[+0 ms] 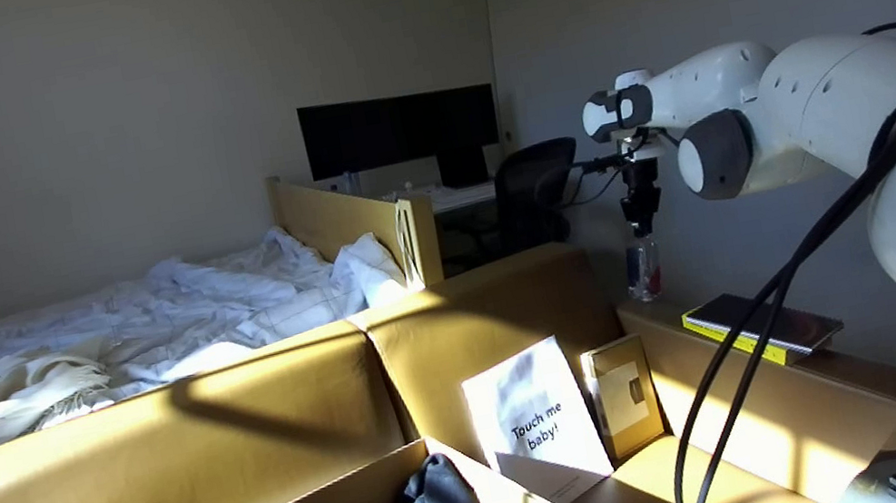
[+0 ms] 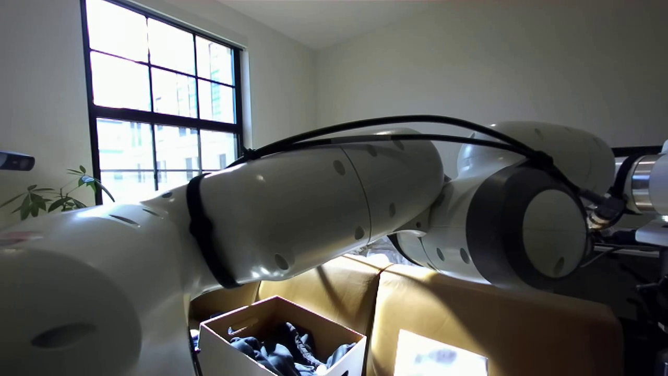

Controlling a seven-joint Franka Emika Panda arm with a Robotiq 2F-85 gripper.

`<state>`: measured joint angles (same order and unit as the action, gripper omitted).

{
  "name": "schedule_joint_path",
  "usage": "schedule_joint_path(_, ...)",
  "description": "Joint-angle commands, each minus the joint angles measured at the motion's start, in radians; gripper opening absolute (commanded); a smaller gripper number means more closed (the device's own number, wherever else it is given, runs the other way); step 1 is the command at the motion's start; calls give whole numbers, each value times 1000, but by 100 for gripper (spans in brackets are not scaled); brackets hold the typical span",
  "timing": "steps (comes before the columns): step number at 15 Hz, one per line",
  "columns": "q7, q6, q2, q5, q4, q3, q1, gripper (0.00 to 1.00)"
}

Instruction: Remove the bottle out of the box

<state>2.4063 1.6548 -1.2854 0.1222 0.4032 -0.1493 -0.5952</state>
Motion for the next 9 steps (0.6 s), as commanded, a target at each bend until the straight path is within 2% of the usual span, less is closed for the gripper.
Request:
schedule_joint_path(1,1,38,19,-6,46,-2,15,11)
schedule_joint_path(4,2,51,11,-10,47,-9,20,11)
schedule_joint_path(5,9,4,-56,-20,-74,2,7,11)
schedule_joint_path(6,0,62,6,-13,43,-10,19,11)
schedule_joint_path(9,1,84,3,-15,42,-18,20,11)
